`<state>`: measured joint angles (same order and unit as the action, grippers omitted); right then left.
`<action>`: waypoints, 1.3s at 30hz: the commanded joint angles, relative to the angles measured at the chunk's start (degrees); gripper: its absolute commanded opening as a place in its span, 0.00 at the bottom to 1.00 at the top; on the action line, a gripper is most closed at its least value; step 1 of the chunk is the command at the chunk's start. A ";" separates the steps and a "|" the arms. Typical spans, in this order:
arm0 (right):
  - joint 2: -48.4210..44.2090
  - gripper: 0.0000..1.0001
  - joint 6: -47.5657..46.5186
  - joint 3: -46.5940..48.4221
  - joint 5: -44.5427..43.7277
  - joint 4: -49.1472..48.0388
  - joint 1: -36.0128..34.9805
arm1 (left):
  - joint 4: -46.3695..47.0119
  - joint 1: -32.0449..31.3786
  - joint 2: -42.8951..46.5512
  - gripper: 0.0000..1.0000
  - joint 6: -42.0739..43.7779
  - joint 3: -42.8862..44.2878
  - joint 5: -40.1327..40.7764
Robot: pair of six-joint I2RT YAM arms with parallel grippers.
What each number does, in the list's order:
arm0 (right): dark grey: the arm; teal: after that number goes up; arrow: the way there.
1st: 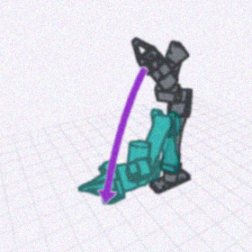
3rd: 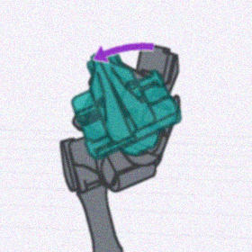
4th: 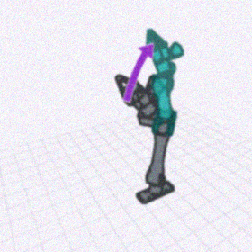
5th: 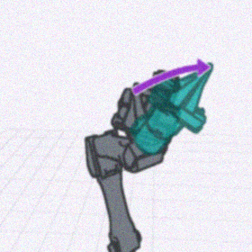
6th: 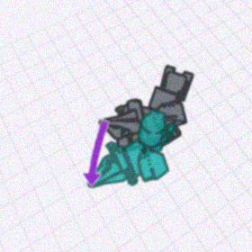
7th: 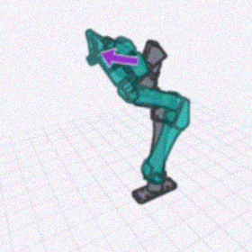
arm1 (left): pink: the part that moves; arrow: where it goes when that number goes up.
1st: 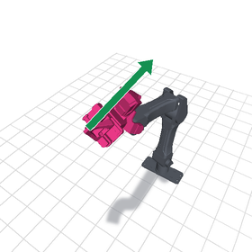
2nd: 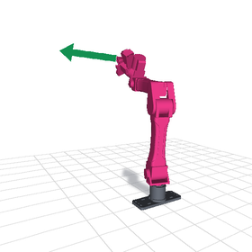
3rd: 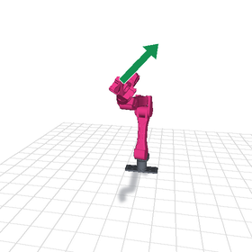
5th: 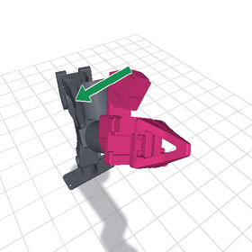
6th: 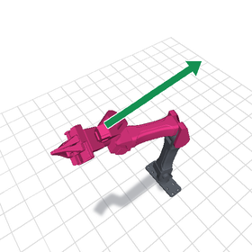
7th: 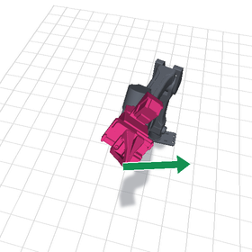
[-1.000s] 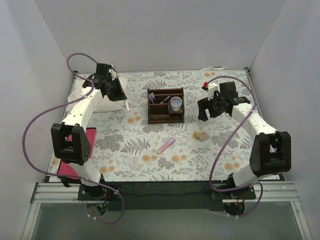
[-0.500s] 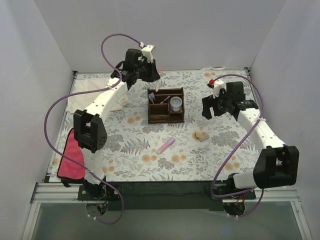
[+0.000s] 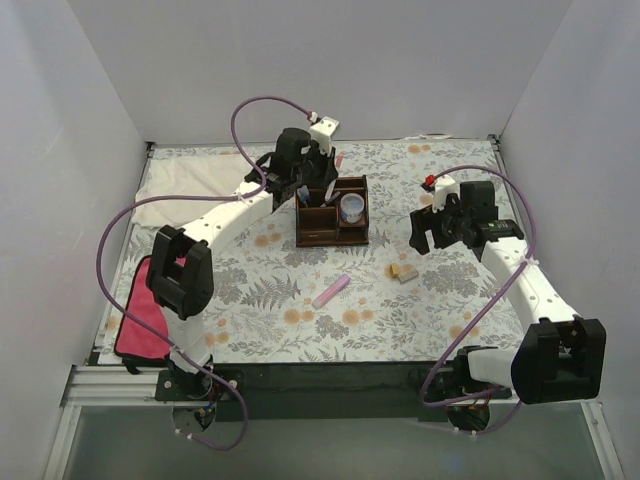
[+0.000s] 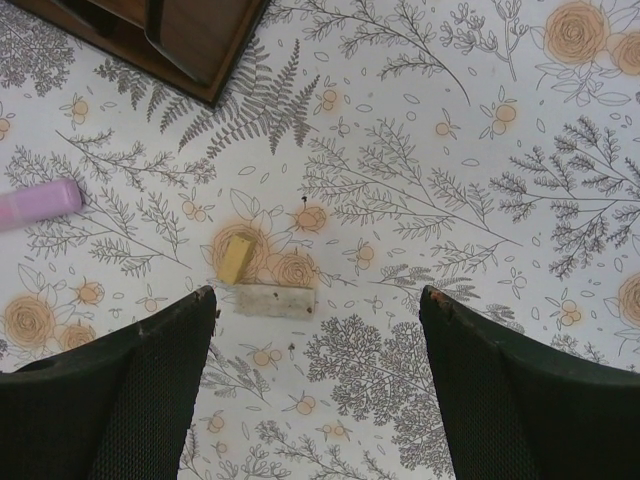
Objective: Sort the stationery into containers
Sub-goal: Place the pen in the storage box.
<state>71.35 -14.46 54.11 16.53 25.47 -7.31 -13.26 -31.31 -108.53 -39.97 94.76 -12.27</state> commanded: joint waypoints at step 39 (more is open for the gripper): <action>-0.43 0.88 0.92 -1.02 1.22 -1.74 1.69 | 34.26 -1.12 12.03 0.00 1.21 -28.14 16.76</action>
<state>70.50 -13.69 51.64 16.80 25.10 -5.96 20.01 -32.49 -96.36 -38.57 67.70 3.90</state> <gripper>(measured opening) 0.876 0.097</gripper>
